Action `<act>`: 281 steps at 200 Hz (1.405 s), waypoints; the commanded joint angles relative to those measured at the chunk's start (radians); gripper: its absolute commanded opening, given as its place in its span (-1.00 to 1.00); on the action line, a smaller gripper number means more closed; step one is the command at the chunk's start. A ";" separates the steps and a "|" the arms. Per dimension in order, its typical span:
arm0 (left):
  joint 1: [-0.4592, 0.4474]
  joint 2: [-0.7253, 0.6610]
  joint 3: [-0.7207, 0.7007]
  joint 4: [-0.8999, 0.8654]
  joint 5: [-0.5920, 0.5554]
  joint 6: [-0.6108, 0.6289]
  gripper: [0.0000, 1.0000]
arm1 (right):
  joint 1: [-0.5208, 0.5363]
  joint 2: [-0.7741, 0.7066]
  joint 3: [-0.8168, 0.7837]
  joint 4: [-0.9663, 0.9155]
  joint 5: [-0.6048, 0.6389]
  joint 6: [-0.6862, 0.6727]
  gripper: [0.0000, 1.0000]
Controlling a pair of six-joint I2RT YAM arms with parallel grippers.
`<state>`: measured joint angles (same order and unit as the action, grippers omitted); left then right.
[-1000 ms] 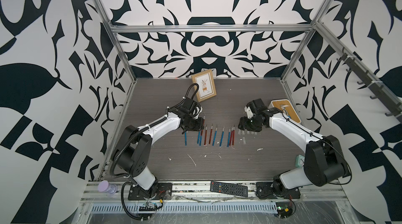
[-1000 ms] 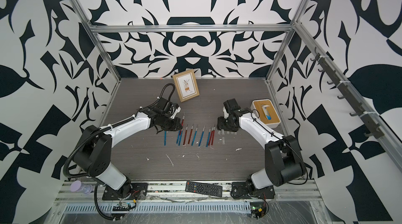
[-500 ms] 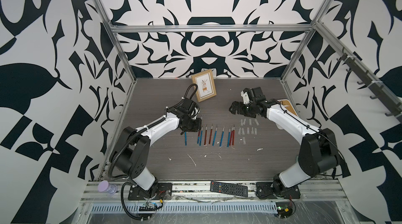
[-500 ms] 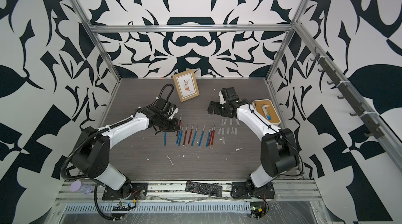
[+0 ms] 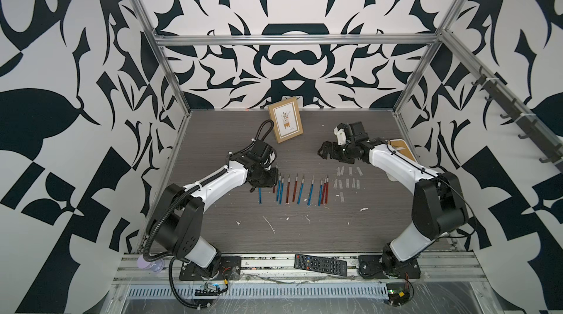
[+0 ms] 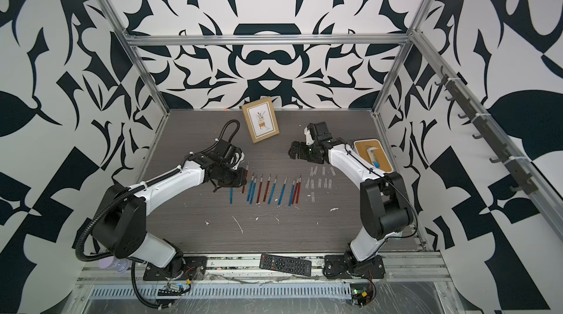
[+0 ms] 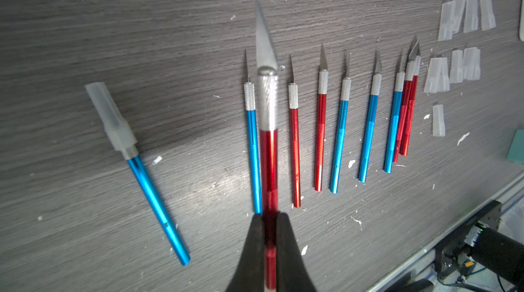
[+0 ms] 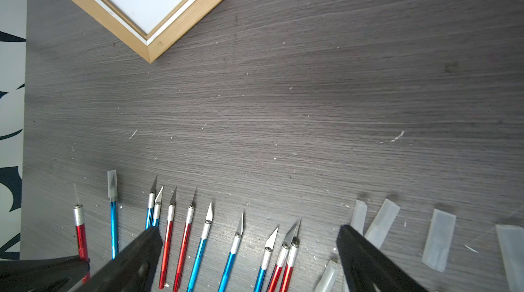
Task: Remove protective caps from carving knives
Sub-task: Place the carving knife at the center of the board.
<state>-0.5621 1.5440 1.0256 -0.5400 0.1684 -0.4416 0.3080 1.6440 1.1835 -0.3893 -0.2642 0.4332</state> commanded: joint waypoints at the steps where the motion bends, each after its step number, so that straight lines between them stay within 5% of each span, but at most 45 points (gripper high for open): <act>1: 0.004 0.006 -0.010 -0.017 -0.026 -0.027 -1.00 | -0.009 -0.023 -0.010 0.038 -0.028 -0.011 1.00; 281: -0.029 0.209 0.013 -0.025 -0.122 -0.071 -0.98 | -0.059 -0.110 -0.122 0.017 -0.024 -0.025 0.99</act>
<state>-0.5789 1.7287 1.0103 -0.5430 0.0662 -0.5121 0.2558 1.5692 1.0592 -0.3691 -0.2924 0.4213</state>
